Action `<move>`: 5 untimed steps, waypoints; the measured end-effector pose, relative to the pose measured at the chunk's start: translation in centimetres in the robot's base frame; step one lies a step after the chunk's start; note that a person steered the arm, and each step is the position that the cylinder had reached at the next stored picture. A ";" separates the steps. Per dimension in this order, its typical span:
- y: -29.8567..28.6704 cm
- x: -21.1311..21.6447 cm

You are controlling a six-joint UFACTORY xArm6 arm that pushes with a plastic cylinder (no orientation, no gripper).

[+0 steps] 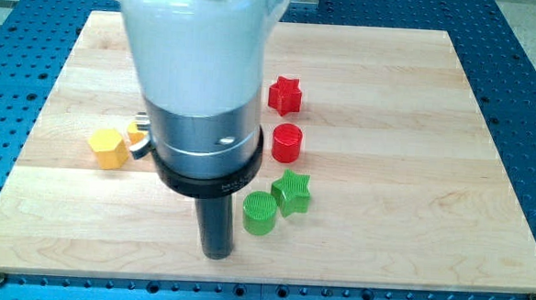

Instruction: Slide the green circle horizontally to the green star

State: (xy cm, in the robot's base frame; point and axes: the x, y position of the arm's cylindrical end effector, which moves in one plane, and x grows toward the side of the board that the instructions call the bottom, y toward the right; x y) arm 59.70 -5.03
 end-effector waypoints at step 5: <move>8.7 -1.1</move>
State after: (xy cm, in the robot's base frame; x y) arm 58.60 3.66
